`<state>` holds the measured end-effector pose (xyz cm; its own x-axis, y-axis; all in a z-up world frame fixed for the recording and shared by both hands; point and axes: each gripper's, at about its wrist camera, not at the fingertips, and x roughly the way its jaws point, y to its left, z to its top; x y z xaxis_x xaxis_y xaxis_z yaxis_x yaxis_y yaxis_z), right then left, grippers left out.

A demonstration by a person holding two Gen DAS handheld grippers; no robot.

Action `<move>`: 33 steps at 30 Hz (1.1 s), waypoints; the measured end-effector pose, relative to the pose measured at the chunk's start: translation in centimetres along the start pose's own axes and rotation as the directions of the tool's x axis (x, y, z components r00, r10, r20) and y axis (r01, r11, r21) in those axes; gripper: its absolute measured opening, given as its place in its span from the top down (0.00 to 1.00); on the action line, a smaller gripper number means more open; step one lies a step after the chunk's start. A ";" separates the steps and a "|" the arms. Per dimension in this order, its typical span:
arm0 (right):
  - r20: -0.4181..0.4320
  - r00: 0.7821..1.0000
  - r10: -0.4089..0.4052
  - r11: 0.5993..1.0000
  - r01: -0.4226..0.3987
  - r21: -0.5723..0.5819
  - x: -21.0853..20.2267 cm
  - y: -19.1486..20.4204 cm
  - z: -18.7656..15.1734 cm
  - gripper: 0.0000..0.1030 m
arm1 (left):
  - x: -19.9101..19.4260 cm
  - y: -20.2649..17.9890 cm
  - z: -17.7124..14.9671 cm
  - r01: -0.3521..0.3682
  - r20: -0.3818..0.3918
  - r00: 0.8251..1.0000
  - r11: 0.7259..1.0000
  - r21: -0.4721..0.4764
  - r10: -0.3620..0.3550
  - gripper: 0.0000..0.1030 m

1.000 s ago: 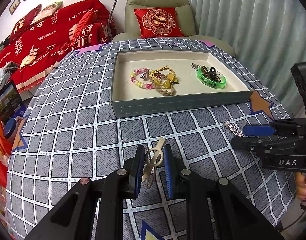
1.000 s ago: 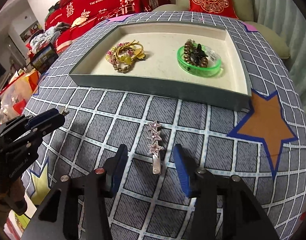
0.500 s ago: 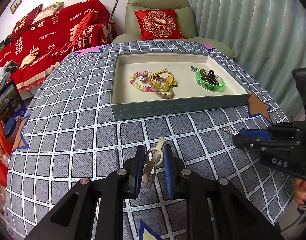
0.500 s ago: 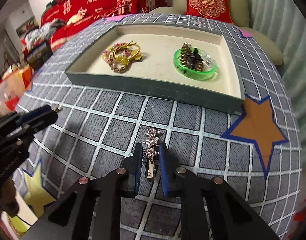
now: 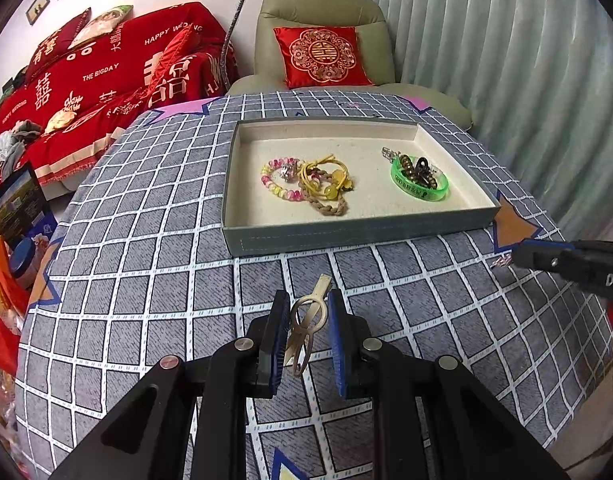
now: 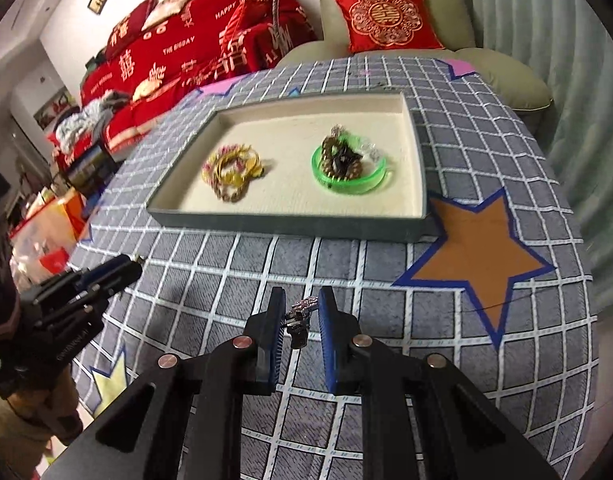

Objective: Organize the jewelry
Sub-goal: 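Carry both clips into the tray, left over the beaded bracelet, right over the green bangle, then open both tools to release the tassel clip and star clip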

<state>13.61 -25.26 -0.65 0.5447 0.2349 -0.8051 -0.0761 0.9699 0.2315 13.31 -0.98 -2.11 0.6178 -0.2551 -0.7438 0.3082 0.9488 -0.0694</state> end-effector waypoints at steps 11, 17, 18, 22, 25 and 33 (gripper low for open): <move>0.075 0.997 0.032 0.998 -0.036 0.048 -1.3 -1.3 4.9 0.82 | -0.2 0.3 4.5 0.007 0.059 0.998 0.999 -0.043 -0.005 0.71; 0.077 0.996 0.050 0.996 -0.055 0.070 0.6 -1.6 7.9 0.82 | 1.4 -0.1 7.8 -0.007 0.079 0.997 1.000 -0.027 0.009 0.71; 0.076 0.996 0.051 0.996 -0.056 0.075 1.1 -1.7 8.2 0.82 | 1.6 -0.2 8.1 -0.008 0.079 0.997 1.000 -0.027 0.010 0.71; 0.065 0.997 0.041 0.995 -0.047 0.091 3.4 -2.2 9.3 0.82 | 4.1 -0.5 9.4 -0.041 0.059 0.997 0.999 -0.013 0.042 0.71; 0.057 0.998 0.032 0.994 -0.038 0.102 5.0 -2.7 9.9 0.82 | 5.9 -0.5 9.8 -0.055 0.036 0.998 0.998 -0.019 0.056 0.71; 0.027 1.000 -0.005 0.995 0.002 0.104 8.5 -3.7 10.5 0.82 | 9.4 -0.3 10.3 -0.091 -0.006 0.996 0.996 -0.023 0.091 0.71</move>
<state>27.27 -27.50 -2.57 0.5677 0.2278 -0.7911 0.0127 0.9584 0.2852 26.45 -5.59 -2.24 0.6387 -0.1669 -0.7511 0.2345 0.9720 -0.0166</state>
